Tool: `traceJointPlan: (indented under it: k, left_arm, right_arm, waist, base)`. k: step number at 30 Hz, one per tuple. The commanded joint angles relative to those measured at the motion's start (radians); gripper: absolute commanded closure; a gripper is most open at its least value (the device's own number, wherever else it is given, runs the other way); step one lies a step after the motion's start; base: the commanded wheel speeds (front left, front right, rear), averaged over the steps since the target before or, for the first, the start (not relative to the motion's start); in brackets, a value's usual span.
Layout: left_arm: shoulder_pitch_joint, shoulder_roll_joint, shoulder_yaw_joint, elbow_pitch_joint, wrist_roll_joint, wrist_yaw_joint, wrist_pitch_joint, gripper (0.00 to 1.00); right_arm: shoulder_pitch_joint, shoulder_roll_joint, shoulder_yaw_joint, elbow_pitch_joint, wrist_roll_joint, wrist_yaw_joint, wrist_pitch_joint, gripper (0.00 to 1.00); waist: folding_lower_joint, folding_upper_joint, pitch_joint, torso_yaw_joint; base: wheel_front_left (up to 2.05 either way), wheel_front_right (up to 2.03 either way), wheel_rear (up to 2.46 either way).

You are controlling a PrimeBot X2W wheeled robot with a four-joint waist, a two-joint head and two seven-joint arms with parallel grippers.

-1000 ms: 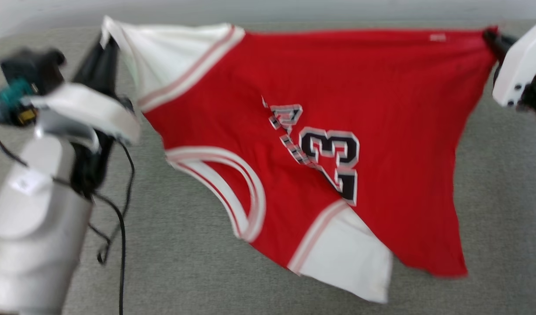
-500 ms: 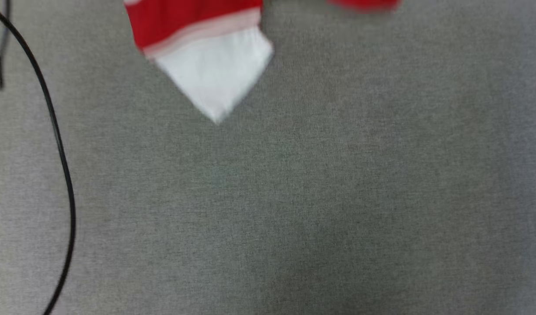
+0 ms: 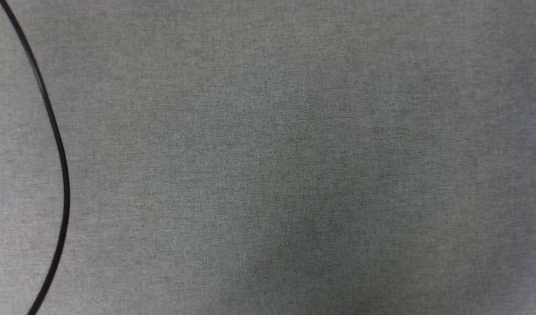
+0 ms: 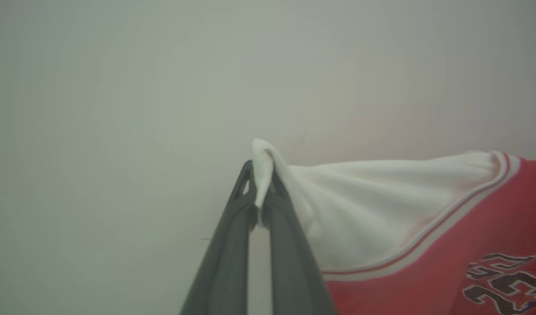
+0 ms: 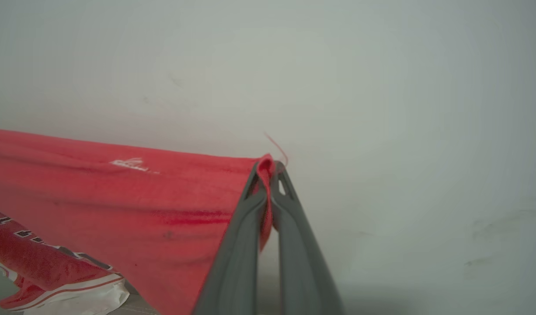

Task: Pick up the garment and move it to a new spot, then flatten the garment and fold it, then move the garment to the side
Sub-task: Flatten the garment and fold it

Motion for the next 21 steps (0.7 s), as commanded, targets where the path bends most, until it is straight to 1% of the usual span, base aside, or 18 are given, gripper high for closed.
traceJointPlan:
  k: [1, 5, 11, 15, 21]
  left_arm:
    - [0.04, 0.001, 0.013, 0.037, -0.026, -0.006, -0.012, 1.0]
    - [0.087, -0.01, 0.018, 0.08, -0.064, -0.02, -0.017, 1.0]
    - [0.292, -0.025, 0.003, 0.126, -0.153, -0.033, -0.019, 1.0]
    - [0.494, -0.027, -0.021, 0.077, -0.246, -0.033, -0.028, 1.0]
    - [0.804, 0.002, -0.027, -0.032, -0.343, -0.032, -0.07, 1.0]
  right_arm:
    - [0.021, 0.002, 0.011, 0.03, 0.018, -0.002, -0.015, 1.0]
    - [0.052, 0.005, 0.042, 0.066, 0.045, -0.002, -0.033, 1.0]
    - [0.218, 0.011, 0.137, 0.097, 0.137, -0.002, -0.079, 1.0]
    - [0.399, 0.007, 0.204, 0.076, 0.21, -0.002, -0.111, 1.0]
    - [0.661, -0.019, 0.255, 0.02, 0.308, -0.002, -0.154, 1.0]
  waist:
    - [-0.0002, 0.0, 0.014, 0.006]
    - [-0.0002, 0.0, 0.013, 0.009]
    - [-0.0002, 0.0, -0.05, 0.008]
    - [-0.0002, 0.0, -0.119, 0.006]
    - [-0.0002, 0.0, -0.223, 0.013]
  base:
    - [0.0, 0.0, 0.0]
    - [0.0, 0.0, 0.0]
    - [0.0, 0.0, 0.0]
    - [0.0, 0.0, 0.0]
    - [0.0, 0.0, 0.0]
